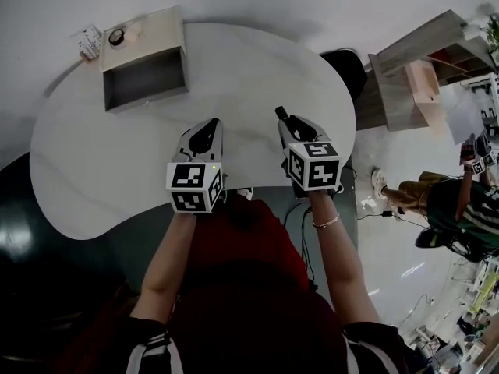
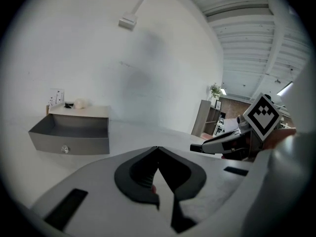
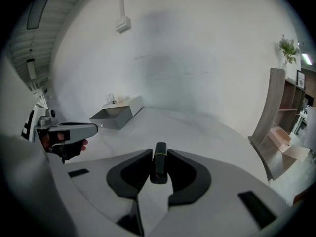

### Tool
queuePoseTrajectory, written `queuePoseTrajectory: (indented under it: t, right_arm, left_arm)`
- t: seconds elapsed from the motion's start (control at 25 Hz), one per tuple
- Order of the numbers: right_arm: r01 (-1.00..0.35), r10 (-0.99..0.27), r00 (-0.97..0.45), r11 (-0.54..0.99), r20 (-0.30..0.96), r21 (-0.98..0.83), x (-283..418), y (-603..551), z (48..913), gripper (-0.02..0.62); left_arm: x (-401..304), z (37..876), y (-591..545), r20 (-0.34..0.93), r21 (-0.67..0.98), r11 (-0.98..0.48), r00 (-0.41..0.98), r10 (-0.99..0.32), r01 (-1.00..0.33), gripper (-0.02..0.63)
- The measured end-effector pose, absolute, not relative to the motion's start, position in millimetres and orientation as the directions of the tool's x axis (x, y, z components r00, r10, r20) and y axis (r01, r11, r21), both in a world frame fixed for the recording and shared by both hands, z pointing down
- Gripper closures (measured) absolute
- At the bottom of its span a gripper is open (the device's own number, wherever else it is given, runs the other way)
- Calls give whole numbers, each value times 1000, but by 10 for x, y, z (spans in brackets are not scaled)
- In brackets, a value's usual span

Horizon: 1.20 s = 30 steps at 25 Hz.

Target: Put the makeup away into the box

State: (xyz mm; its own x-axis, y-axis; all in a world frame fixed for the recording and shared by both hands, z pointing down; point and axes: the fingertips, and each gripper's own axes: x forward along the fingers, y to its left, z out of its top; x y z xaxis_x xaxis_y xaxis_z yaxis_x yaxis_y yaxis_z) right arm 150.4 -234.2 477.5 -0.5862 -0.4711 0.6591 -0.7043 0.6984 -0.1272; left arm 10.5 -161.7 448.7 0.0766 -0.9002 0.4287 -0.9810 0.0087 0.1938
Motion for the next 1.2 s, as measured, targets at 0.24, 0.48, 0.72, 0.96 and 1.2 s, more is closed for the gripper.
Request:
queuePoseTrajectory:
  t: [0.24, 0.48, 0.72, 0.96, 1.2]
  right_arm:
    - [-636, -441, -684, 751, 581, -179, 1243, -2442, 4514, 492]
    - [-524, -372, -774, 830, 512, -190, 855, -2452, 4202, 492]
    - [-406, -286, -843, 894, 456, -191, 401, -2324, 3991, 492]
    - [-312, -211, -879, 933, 428, -181, 80, -2185, 3890, 492]
    - [-254, -171, -898, 954, 407, -161, -237, -2101, 3821, 492]
  left_arm:
    - [-22, 4363, -1579, 416, 159, 84, -10, -909, -984, 584]
    - [-221, 4192, -1443, 403, 128, 185, -119, -907, -974, 584]
    - [-500, 4084, -1262, 391, 95, 287, -230, -891, -953, 584]
    - [-642, 4056, -1095, 386, 85, 358, -301, -872, -930, 584]
    - [-836, 4048, -960, 382, 81, 407, -349, -856, -910, 584]
